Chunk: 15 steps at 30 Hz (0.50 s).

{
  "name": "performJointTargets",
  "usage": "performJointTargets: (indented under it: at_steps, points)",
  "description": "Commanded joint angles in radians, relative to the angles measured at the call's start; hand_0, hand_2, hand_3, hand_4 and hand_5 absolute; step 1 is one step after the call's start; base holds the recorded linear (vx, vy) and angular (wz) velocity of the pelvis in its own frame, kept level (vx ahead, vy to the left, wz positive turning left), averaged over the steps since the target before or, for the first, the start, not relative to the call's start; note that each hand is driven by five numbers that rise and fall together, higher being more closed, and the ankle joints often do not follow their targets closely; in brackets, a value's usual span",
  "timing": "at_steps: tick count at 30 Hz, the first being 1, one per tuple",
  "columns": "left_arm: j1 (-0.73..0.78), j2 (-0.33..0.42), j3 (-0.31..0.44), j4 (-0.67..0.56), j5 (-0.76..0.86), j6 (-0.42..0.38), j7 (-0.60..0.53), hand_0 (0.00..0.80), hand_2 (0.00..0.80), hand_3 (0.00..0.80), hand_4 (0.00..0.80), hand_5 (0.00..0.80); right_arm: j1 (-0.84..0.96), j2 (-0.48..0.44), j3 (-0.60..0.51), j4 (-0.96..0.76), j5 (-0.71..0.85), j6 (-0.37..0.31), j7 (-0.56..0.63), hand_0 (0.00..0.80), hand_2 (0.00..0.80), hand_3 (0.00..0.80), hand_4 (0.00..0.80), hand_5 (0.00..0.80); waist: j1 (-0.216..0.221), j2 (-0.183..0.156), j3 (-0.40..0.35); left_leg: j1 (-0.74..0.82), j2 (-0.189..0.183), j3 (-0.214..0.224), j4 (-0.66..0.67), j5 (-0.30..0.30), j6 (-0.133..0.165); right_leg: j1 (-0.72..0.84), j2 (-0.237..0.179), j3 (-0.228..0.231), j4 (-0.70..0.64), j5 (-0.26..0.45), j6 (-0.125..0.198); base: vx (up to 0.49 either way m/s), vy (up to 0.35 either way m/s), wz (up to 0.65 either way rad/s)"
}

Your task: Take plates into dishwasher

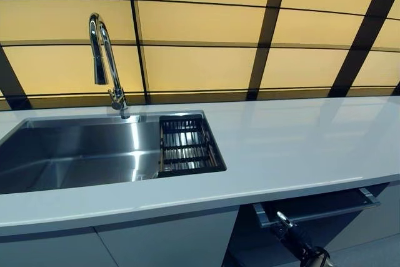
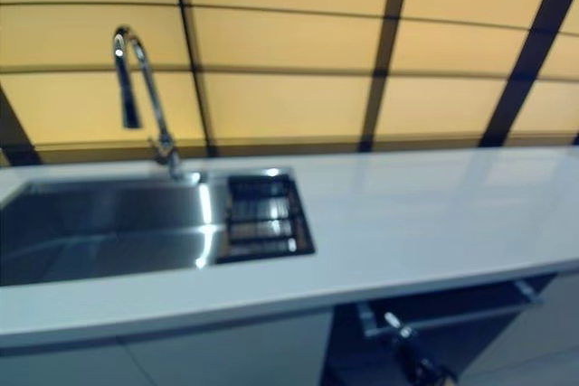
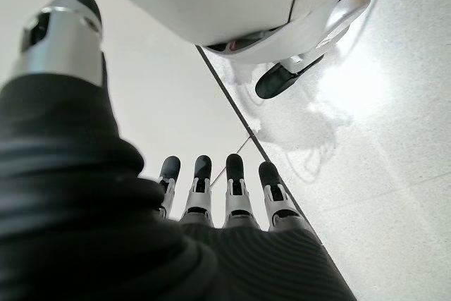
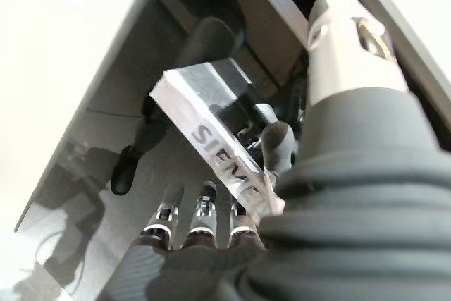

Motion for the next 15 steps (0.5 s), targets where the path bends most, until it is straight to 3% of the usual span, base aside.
performJointTargets:
  at_steps: [1,15]
  points:
    - [-0.062,0.008,-0.025,-0.012,0.043,-0.006,-0.001,0.000,0.000,0.000,0.000,0.000,-0.158,0.061,0.056,-0.157,-0.005,-0.013,0.090,0.000,0.000,0.000,0.000,0.000,0.052,0.009,0.005,-0.015,0.067,-0.010,0.025,0.011,-0.049,-0.017,-0.019,-0.011,0.080,-0.010,-0.042,0.000,0.000,0.00]
    - [-0.063,0.006,0.011,-0.018,0.004,-0.017,0.023,0.000,0.000,0.000,0.000,0.000,-0.082,0.070,0.031,-0.159,0.004,-0.046,0.000,0.000,0.000,0.000,0.000,0.000,0.027,0.005,0.016,-0.024,0.073,0.004,0.024,0.017,-0.049,-0.025,-0.016,0.002,0.084,-0.010,-0.040,-0.035,0.003,0.00]
